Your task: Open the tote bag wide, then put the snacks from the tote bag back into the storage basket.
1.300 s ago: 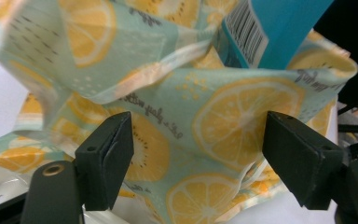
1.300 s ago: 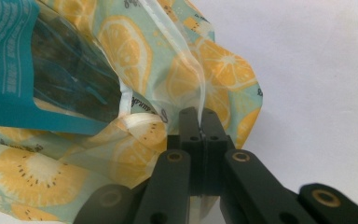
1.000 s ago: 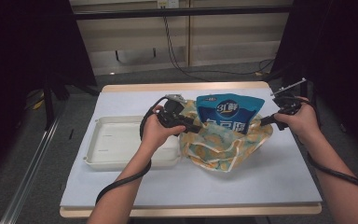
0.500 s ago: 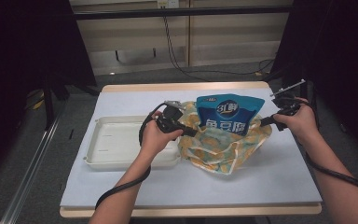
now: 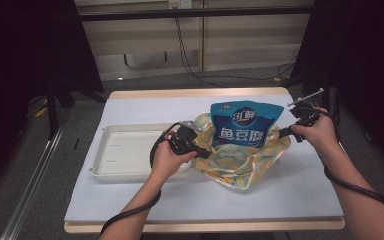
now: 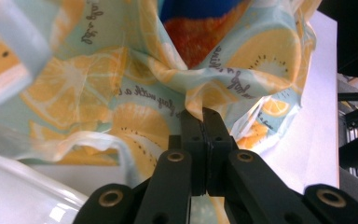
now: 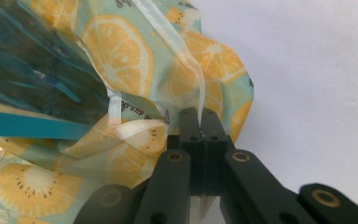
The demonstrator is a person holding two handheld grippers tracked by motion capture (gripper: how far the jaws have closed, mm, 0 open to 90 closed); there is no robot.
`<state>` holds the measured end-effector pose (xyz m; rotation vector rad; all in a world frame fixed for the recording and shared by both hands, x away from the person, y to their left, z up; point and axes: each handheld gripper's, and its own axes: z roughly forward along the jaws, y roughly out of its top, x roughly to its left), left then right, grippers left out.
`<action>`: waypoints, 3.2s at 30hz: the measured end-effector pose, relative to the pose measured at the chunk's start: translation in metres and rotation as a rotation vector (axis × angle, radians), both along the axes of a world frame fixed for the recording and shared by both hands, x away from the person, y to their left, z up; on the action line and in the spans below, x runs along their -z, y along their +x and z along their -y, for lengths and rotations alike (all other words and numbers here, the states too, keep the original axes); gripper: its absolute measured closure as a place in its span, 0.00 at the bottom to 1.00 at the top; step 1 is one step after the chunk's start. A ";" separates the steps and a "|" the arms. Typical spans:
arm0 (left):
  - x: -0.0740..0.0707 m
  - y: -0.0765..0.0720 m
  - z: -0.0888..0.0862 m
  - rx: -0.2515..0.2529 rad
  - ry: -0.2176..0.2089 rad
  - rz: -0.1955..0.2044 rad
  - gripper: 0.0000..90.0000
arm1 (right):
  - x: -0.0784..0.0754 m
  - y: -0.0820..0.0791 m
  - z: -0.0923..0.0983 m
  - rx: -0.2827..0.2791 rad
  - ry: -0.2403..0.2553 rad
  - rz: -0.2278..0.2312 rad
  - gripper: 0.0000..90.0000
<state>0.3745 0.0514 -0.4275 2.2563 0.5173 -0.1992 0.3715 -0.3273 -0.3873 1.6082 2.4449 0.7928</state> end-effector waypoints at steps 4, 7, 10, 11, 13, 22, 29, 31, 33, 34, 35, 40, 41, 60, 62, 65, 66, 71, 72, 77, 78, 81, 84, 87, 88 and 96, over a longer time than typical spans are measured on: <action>0.002 -0.003 0.000 -0.005 0.012 -0.008 1.00 | 0.003 -0.001 0.001 0.004 -0.002 -0.010 1.00; 0.001 -0.005 0.000 -0.007 0.045 -0.002 1.00 | 0.007 -0.002 0.001 0.014 0.014 -0.010 1.00; 0.003 -0.006 -0.001 0.002 0.037 -0.012 1.00 | 0.012 -0.003 0.001 -0.002 0.015 0.003 1.00; 0.003 -0.007 0.000 0.011 0.053 -0.014 1.00 | 0.012 -0.004 0.000 0.002 0.006 -0.006 1.00; 0.003 -0.009 0.001 0.019 0.079 -0.014 1.00 | 0.013 -0.004 -0.001 -0.003 0.013 -0.002 1.00; 0.003 -0.009 0.000 0.015 0.102 -0.027 0.85 | 0.007 -0.011 -0.002 -0.010 0.003 0.018 0.80; -0.004 -0.008 -0.004 -0.007 0.089 -0.031 0.55 | 0.001 -0.018 -0.005 -0.022 -0.045 0.067 0.50; -0.006 -0.008 -0.005 -0.022 0.079 -0.028 0.49 | -0.001 -0.020 -0.003 -0.036 -0.042 0.071 0.44; -0.008 -0.007 -0.006 -0.027 0.092 -0.016 0.40 | -0.004 -0.023 -0.002 -0.040 -0.042 0.087 0.37; -0.009 -0.007 -0.006 -0.030 0.093 -0.016 0.35 | -0.005 -0.024 -0.002 -0.036 -0.033 0.092 0.35; -0.009 -0.006 -0.007 -0.031 0.079 -0.023 0.32 | -0.006 -0.026 -0.002 -0.040 -0.026 0.103 0.33; -0.013 -0.005 -0.008 -0.036 0.072 -0.019 0.20 | -0.010 -0.033 -0.002 -0.048 0.007 0.113 0.24; -0.016 -0.005 -0.009 -0.044 0.084 -0.013 0.20 | -0.011 -0.034 -0.001 -0.049 0.012 0.111 0.24; -0.033 0.004 -0.020 -0.089 0.065 -0.001 0.11 | -0.009 -0.051 -0.016 -0.060 0.044 0.146 0.13; -0.035 0.005 -0.021 -0.094 0.072 0.003 0.10 | -0.007 -0.053 -0.019 -0.069 0.058 0.145 0.12; -0.039 0.006 -0.022 -0.106 0.074 -0.003 0.10 | -0.006 -0.055 -0.021 -0.081 0.050 0.133 0.08; -0.040 0.007 -0.023 -0.108 0.069 0.000 0.10 | -0.006 -0.055 -0.022 -0.081 0.055 0.130 0.08; -0.048 0.010 -0.023 -0.105 0.084 0.010 0.09 | -0.010 -0.059 -0.019 -0.070 0.055 0.145 0.08; -0.049 0.010 -0.022 -0.111 0.078 0.010 0.09 | -0.010 -0.060 -0.019 -0.071 0.055 0.145 0.08; -0.054 0.012 -0.021 -0.100 0.090 0.016 0.09 | -0.011 -0.063 -0.019 -0.088 0.047 0.138 0.08; -0.054 0.013 -0.020 -0.105 0.080 0.017 0.09 | -0.011 -0.063 -0.018 -0.093 0.051 0.137 0.08; -0.056 0.014 -0.017 -0.104 0.077 0.021 0.10 | -0.013 -0.065 -0.017 -0.095 0.040 0.127 0.08; -0.060 0.017 -0.017 -0.093 0.082 0.020 0.10 | -0.013 -0.069 -0.013 -0.094 0.036 0.129 0.08; -0.063 0.019 -0.015 -0.094 0.070 0.020 0.10 | -0.014 -0.072 -0.010 -0.099 0.046 0.131 0.08; -0.063 0.019 -0.014 -0.100 0.048 0.011 0.10 | -0.013 -0.073 -0.010 -0.098 0.045 0.128 0.08; -0.077 0.027 -0.010 -0.100 0.074 0.031 0.10 | -0.013 -0.075 -0.010 -0.108 0.047 0.127 0.09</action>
